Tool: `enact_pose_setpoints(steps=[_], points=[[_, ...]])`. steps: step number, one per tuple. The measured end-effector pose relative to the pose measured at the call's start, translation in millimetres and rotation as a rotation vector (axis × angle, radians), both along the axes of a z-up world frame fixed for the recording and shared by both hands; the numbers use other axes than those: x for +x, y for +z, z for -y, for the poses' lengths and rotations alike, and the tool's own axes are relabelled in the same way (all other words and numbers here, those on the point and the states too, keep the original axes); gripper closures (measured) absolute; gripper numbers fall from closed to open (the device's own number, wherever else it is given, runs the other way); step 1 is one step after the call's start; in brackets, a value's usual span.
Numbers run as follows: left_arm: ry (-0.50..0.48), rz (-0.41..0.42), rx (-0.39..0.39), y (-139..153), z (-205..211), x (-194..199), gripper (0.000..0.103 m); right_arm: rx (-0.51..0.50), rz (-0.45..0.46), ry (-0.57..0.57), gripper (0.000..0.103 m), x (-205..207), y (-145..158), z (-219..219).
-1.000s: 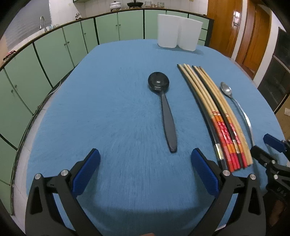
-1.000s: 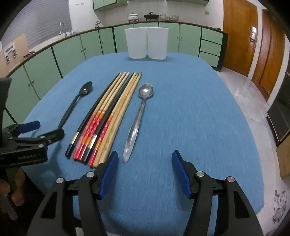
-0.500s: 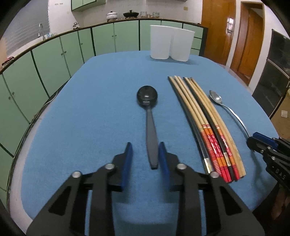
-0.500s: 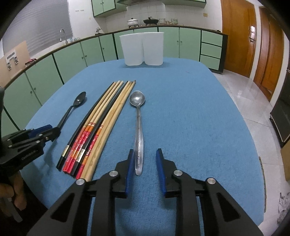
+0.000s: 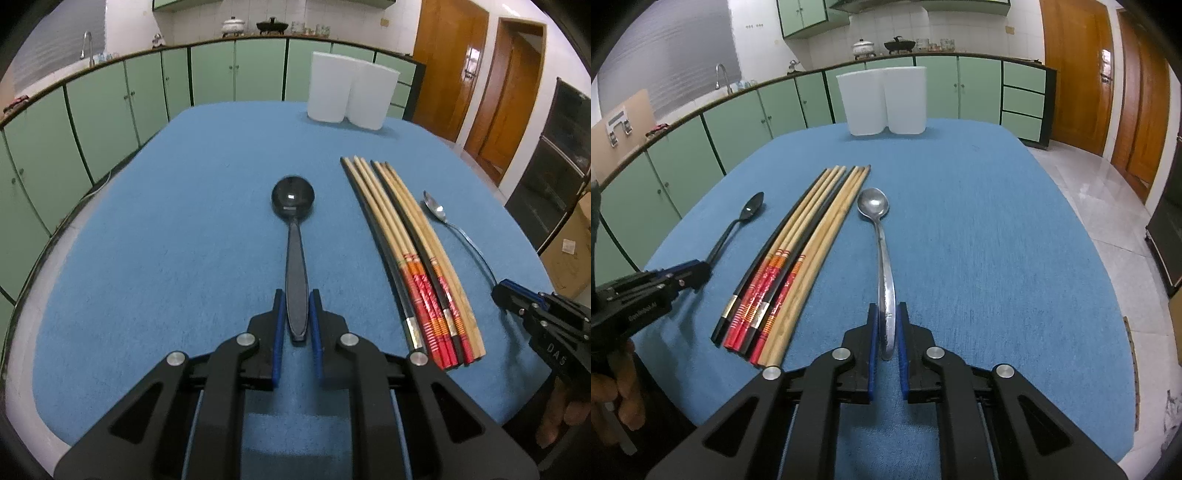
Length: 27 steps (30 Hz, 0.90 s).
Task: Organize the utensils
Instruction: 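Close the left gripper on the black spoon while the right gripper closes on the silver spoon, then carry both spoons to the white holder and open both grippers over its compartments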
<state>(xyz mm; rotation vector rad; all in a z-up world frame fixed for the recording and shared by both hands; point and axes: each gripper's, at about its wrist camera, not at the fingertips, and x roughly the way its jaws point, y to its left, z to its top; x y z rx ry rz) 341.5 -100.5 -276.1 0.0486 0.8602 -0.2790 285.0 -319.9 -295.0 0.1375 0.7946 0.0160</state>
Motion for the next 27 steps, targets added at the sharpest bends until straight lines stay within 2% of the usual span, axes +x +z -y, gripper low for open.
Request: enact_pose_setpoints(steps=[4,8,18,27], points=[[-0.004,0.013,0.016,-1.1,1.5,-1.1,0.089,0.007,-0.001,-0.003,0.093,1.0,-0.4,0.4],[-0.002,0.007,-0.016,5.3,-2.8,-1.1,0.091,0.016,0.011,-0.005,0.094,0.0,8.2,-0.2],[-0.024,0.114,-0.005,81.4,1.1,-14.5,0.091,0.034,0.097,0.028,0.094,-4.9,81.0,-8.6],[-0.050,0.137,-0.028,121.2,0.2,-5.5,0.091,-0.008,0.103,0.088,0.095,11.3,126.9,-15.8]])
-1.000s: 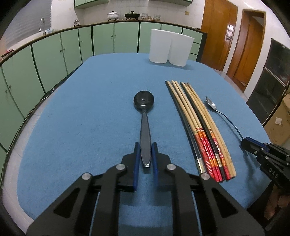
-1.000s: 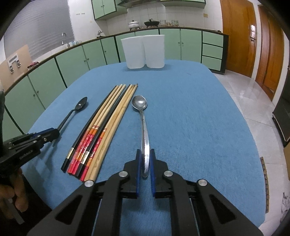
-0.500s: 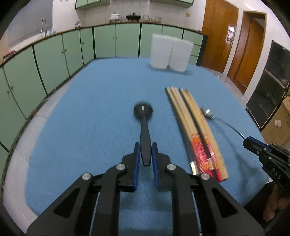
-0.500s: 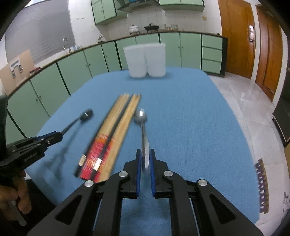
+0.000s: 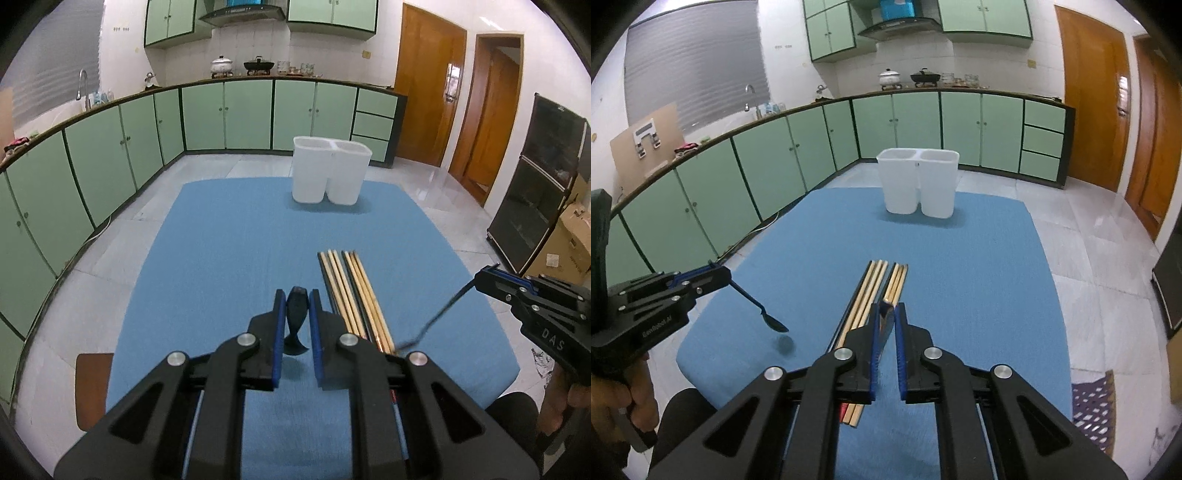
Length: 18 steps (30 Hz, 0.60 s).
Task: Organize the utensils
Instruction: 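Carry both spoons to the white holder and open both grippers over its compartments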
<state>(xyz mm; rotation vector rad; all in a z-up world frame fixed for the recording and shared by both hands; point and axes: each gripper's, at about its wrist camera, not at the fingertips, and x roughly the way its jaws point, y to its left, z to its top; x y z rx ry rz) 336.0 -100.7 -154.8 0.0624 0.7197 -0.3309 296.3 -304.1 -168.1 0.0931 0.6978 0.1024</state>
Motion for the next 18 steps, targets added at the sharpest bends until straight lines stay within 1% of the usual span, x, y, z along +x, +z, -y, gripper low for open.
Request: enact_pose_setpoints(steps=[4,10,18], points=[[-0.011,0.005,-0.006,10.2,-0.7,3.2,0.091,-0.022,-0.006,0.016,0.096,2.5,11.9,1.5],[-0.040,0.033,0.002,27.0,4.4,4.4,0.091,-0.051,-0.018,0.042,0.101,13.0,29.9,6.4],[-0.074,0.080,0.022,50.4,17.0,18.6,0.091,-0.067,-0.015,0.053,0.101,33.0,49.0,10.9]])
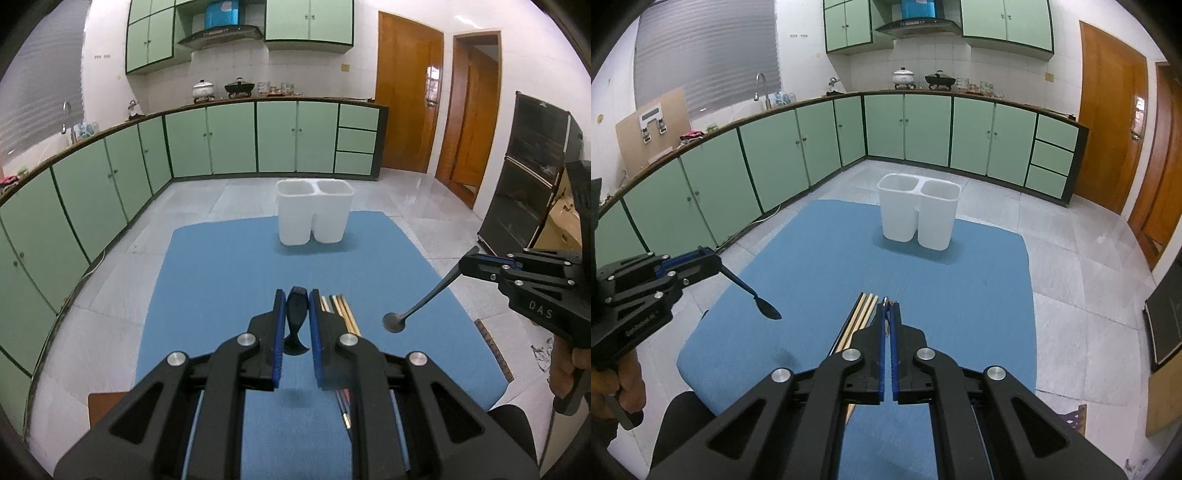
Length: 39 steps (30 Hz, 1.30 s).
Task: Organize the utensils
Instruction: 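Carry both spoons to the white holder and open both grippers over its compartments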
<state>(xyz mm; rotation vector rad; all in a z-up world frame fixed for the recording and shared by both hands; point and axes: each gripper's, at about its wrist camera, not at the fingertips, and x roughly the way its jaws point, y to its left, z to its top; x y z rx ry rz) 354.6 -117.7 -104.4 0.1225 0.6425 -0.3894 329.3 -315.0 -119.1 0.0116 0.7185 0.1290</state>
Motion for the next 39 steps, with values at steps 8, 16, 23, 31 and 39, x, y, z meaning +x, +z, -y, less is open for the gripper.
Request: enact_pose_setpoints(steps=[8,16,23,31,39], points=[[-0.026,0.054,0.022,24.2,17.0,24.7,0.091,0.001,0.026,0.011,0.101,17.5,31.7,9.6],[-0.050,0.097,0.023,51.6,36.0,62.5,0.091,0.014,0.039,0.007,0.101,67.5,71.0,24.1],[-0.052,0.107,-0.021,74.8,56.0,137.8,0.091,0.030,0.030,-0.070,0.101,148.5,90.5,53.5],[-0.030,0.070,-0.088,67.9,87.6,234.1,0.091,0.022,0.012,-0.146,0.101,244.1,76.0,78.3],[-0.013,-0.028,-0.038,-8.6,118.9,293.6,0.091,-0.033,-0.074,-0.178,0.101,302.4,8.3,81.6]])
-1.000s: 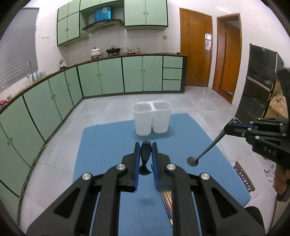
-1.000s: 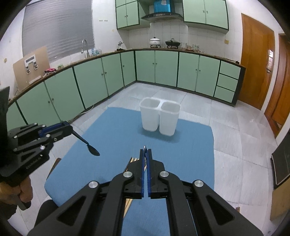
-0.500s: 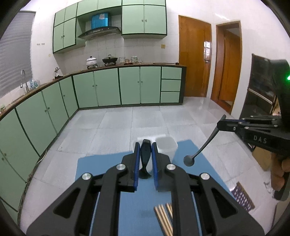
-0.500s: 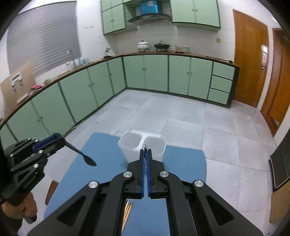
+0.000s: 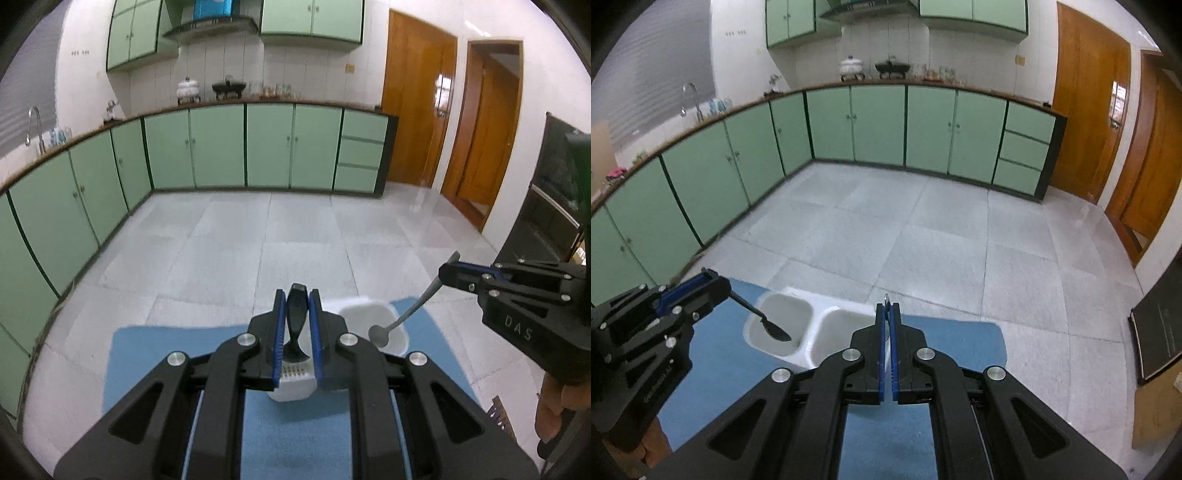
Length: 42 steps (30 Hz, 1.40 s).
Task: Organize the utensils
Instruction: 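Carry both spoons to the white holder and open both grippers over its compartments, then move both grippers back over the chopstick bundle on the table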
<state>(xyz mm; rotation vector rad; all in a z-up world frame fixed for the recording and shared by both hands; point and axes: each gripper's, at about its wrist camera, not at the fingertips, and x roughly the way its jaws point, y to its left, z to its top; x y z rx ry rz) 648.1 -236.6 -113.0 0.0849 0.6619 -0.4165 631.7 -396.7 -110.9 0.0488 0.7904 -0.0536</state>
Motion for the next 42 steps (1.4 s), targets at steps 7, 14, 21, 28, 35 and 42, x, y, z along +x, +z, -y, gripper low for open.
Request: enact_pose_setpoints(steps=[7,14,21,28,35,42], points=[[0.015,-0.032,0.015,-24.4,-10.6,1.2,0.089,0.026,-0.017,-0.014,0.094,-0.2,-23.0,8.1],[0.020,0.039,0.009,5.0,-30.6,-35.6,0.066,0.074,0.042,-0.025,0.089,-36.6,-1.5,17.2],[0.074,0.129,-0.011,43.6,-67.2,-126.8,0.042,0.098,0.182,-0.029,0.072,-137.6,24.0,8.4],[0.109,0.176,-0.003,59.7,-105.6,-238.2,0.022,0.055,0.278,0.013,0.047,-269.7,12.2,-34.7],[0.124,0.123,-0.032,48.2,-138.9,-309.8,0.017,0.017,0.305,0.040,0.032,-363.2,-7.5,-81.3],[0.147,0.073,-0.033,23.5,-159.0,-356.2,0.014,0.002,0.303,0.041,0.028,-420.1,-38.5,-110.9]])
